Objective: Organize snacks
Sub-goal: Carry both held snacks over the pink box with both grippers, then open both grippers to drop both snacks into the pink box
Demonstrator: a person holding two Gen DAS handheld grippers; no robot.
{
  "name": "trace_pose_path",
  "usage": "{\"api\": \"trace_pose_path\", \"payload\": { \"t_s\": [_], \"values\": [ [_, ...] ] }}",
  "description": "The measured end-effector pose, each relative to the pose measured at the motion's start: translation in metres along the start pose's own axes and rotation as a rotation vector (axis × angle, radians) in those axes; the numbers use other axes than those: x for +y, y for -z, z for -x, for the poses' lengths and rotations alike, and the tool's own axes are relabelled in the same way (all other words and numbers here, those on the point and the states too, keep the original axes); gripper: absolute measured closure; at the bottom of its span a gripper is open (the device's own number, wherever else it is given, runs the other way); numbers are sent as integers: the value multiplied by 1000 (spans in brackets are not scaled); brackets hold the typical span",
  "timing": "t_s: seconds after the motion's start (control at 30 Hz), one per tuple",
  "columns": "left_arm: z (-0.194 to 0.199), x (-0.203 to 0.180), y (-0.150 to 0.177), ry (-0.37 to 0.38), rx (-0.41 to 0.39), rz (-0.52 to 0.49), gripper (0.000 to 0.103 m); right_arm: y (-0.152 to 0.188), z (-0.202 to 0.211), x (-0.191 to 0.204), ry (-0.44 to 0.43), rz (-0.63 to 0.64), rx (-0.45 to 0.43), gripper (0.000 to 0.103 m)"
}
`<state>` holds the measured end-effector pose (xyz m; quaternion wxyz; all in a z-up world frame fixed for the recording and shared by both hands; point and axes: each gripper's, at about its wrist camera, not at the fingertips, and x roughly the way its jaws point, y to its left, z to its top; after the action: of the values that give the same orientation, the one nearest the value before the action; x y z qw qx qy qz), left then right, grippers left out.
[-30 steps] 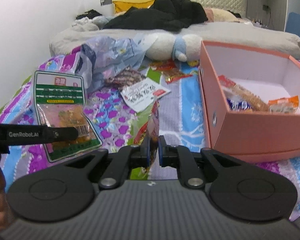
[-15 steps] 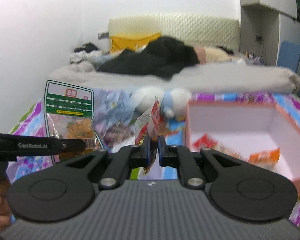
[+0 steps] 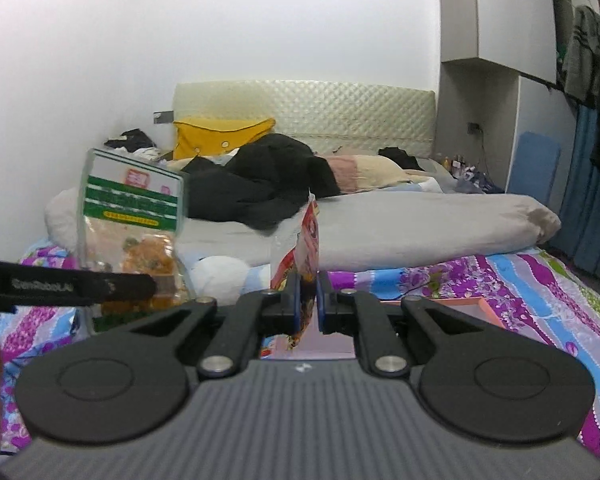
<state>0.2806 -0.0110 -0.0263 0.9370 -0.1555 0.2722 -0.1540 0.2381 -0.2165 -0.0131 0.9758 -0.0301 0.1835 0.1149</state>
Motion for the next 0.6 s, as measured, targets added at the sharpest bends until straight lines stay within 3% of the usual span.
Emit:
{"api": "trace_pose_path", "payload": {
  "t_s": [0.2,0.43,0.6],
  "values": [
    [-61,-31,-6,52,106,-56,83,5,-20,-41,73,-37,83,91],
    [-126,-48,7,38,291,-97,83,28,-58,-77,139,-20,230,91],
    [-159,-52,19,9,371,-120,83,50,-78,-93,132,-29,322,91]
  ]
}}
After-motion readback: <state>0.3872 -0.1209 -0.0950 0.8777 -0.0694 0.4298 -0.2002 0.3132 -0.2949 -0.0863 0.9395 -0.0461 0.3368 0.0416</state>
